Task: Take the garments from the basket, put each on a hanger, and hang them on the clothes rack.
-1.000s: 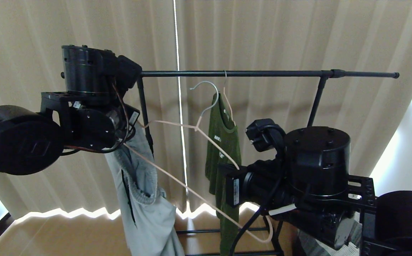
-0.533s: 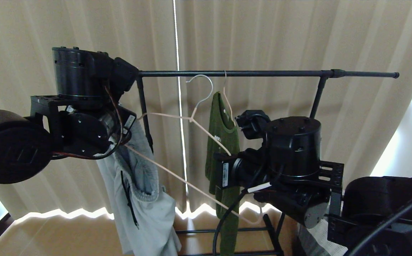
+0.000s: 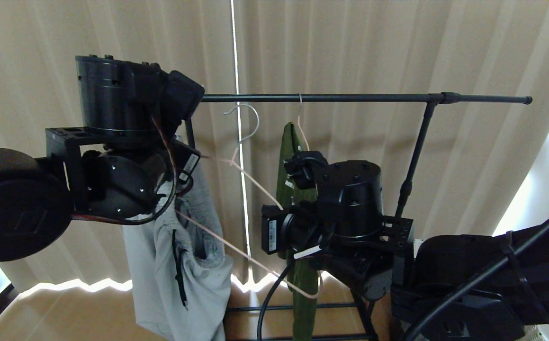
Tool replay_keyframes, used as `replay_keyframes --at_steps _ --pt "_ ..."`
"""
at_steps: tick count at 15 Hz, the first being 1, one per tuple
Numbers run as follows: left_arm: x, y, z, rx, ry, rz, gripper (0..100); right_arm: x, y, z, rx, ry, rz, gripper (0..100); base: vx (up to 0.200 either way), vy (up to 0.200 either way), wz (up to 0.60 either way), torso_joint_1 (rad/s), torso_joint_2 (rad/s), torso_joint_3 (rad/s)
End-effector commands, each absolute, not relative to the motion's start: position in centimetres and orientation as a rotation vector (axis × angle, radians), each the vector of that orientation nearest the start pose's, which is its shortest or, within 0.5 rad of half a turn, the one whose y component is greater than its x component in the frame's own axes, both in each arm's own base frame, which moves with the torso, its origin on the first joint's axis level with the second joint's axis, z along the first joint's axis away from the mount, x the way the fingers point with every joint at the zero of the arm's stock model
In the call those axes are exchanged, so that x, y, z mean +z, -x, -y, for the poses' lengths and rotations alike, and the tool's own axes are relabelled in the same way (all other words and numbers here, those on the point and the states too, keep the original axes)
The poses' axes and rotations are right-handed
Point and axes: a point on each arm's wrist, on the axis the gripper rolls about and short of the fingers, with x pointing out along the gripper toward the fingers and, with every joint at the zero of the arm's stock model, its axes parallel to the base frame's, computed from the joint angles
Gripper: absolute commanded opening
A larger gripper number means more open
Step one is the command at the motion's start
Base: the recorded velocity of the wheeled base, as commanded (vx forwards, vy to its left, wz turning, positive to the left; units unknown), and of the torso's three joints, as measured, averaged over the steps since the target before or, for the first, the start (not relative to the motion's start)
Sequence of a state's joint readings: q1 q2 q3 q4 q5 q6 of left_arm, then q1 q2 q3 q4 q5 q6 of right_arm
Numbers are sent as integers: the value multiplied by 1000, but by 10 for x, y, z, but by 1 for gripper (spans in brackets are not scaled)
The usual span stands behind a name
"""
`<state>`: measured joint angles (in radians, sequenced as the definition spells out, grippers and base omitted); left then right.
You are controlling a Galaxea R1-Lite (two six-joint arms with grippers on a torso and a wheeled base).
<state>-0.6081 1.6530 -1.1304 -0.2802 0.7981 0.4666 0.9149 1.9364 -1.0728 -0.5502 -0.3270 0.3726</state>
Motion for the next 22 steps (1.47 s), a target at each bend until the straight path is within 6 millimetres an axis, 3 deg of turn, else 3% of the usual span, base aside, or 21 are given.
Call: replay_keyframes --at_steps 1,2,6,11,18,19,22 --pt "259 -249 172 92 -612 -199 0 159 -236 -296 525 -164 -374 0 0 0 0 0 0 0" --pt "257 -236 186 -9 -608 -177 0 155 -236 -296 526 -154 -385 0 0 0 0 0 0 0" --pt "251 -219 186 -196 -609 -163 0 161 -236 -283 501 -152 -387 0 0 0 0 0 0 0" --pt "238 -215 183 -227 -634 -191 0 178 -222 -261 506 -155 -353 0 0 0 0 0 0 0" --pt "231 -208 183 -303 -601 -174 0 192 -216 -255 516 -174 -317 0 0 0 0 0 0 0" --pt "232 -208 183 -304 -598 -173 100 193 -216 -255 517 -177 -313 0 0 0 0 0 0 0" --pt "233 -202 178 -312 -593 -165 100 200 -214 -251 522 -168 -291 0 0 0 0 0 0 0"
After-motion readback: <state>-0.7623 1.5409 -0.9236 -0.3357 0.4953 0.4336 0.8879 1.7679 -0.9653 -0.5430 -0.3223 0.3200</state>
